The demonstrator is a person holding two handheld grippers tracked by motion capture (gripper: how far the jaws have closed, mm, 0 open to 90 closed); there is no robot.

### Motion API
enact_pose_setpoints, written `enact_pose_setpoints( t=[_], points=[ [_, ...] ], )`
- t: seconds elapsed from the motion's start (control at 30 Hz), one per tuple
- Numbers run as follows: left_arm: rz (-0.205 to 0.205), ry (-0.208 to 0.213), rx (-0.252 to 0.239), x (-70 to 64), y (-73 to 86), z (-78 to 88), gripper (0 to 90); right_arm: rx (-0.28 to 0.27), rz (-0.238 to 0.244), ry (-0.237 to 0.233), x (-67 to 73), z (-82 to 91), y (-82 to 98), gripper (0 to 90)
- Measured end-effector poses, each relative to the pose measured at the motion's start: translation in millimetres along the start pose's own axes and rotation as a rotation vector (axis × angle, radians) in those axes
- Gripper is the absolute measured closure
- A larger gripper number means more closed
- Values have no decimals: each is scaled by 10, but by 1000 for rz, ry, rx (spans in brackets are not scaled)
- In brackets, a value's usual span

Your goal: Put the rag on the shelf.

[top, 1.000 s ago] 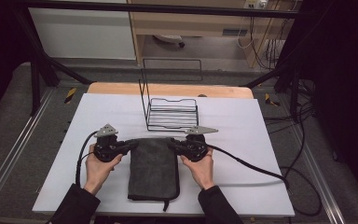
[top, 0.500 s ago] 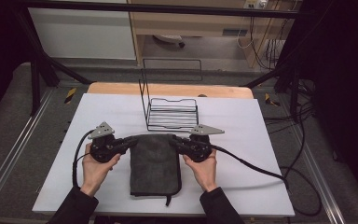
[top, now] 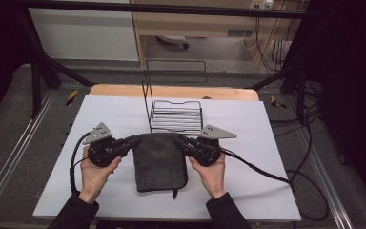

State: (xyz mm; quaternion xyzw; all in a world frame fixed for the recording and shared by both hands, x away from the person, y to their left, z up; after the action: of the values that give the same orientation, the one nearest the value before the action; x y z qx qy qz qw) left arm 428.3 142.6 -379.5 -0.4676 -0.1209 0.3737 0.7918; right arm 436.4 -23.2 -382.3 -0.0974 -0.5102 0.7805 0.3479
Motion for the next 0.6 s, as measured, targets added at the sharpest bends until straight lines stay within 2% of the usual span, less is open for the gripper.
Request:
enact_pose_setpoints(
  t=[0.2, 0.6],
  points=[
    [-15, -5, -36, -52, -96, 89, 807, -32, 20, 0, 48, 91, -91, 798],
    [-42, -17, -107, -142, -344, 213, 808, -96, 73, 29, 114, 286, -326, 799]
  ],
)
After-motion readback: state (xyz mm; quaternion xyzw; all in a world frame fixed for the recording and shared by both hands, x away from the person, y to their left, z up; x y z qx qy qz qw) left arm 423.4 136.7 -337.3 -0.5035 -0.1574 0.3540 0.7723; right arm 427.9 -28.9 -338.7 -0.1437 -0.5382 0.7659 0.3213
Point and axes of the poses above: each handheld gripper's, and its own axes: z roughly backward along the jaws, y roughly out of its underside, x roughly to its left, the point moved 10 cm from there along -z, roughly forward along the jaws, and after that the axes turned 11 degrees about x, right-handed, at the moved point
